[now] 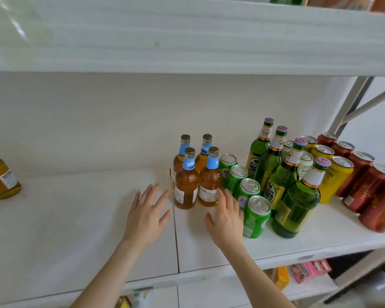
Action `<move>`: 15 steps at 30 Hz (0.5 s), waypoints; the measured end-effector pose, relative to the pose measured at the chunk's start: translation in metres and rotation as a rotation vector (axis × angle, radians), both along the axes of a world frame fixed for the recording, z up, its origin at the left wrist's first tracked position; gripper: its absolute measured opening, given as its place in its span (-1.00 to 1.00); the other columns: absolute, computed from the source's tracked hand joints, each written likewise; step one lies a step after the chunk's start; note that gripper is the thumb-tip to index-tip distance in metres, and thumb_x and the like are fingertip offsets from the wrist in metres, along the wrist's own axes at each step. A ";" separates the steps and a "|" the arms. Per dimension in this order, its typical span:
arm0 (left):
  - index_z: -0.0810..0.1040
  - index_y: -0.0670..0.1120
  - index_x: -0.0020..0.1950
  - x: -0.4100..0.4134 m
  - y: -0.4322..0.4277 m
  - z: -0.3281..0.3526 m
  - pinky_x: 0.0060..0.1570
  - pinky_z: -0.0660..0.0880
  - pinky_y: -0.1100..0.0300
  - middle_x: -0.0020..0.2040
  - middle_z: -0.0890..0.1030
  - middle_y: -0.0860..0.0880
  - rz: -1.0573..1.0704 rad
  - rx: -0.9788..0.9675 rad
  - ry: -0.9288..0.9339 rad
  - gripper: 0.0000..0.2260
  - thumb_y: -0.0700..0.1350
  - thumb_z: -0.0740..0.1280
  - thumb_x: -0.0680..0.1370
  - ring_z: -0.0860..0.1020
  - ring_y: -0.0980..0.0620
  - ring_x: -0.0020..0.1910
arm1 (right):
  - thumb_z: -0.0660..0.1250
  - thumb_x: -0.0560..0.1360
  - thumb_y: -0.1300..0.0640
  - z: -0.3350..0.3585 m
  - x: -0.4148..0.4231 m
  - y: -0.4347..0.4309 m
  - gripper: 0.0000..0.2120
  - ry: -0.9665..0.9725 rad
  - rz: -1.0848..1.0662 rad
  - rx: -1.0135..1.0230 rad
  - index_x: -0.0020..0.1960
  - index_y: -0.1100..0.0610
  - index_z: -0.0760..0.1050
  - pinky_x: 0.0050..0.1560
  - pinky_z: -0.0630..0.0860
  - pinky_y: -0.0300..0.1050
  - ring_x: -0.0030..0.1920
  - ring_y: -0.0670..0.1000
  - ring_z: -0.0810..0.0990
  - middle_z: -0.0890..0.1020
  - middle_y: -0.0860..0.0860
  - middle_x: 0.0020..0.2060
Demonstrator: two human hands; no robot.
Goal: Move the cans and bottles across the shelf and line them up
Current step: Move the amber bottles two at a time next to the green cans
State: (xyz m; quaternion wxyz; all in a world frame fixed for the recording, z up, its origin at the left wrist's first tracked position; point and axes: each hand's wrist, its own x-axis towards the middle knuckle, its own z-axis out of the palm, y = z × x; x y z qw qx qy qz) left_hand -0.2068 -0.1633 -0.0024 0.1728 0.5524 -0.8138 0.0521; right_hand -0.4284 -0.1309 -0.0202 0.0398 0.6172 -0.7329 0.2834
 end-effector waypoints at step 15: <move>0.28 -0.04 0.54 0.064 0.096 0.000 0.45 0.18 -0.19 0.53 0.31 -0.16 0.092 -0.075 -0.138 -0.44 0.10 0.26 0.58 0.25 -0.15 0.52 | 0.26 0.51 -0.13 0.019 0.055 0.091 -0.23 0.309 0.106 0.154 0.59 0.04 -0.02 0.50 -0.05 0.23 0.57 0.14 0.00 0.06 0.12 0.57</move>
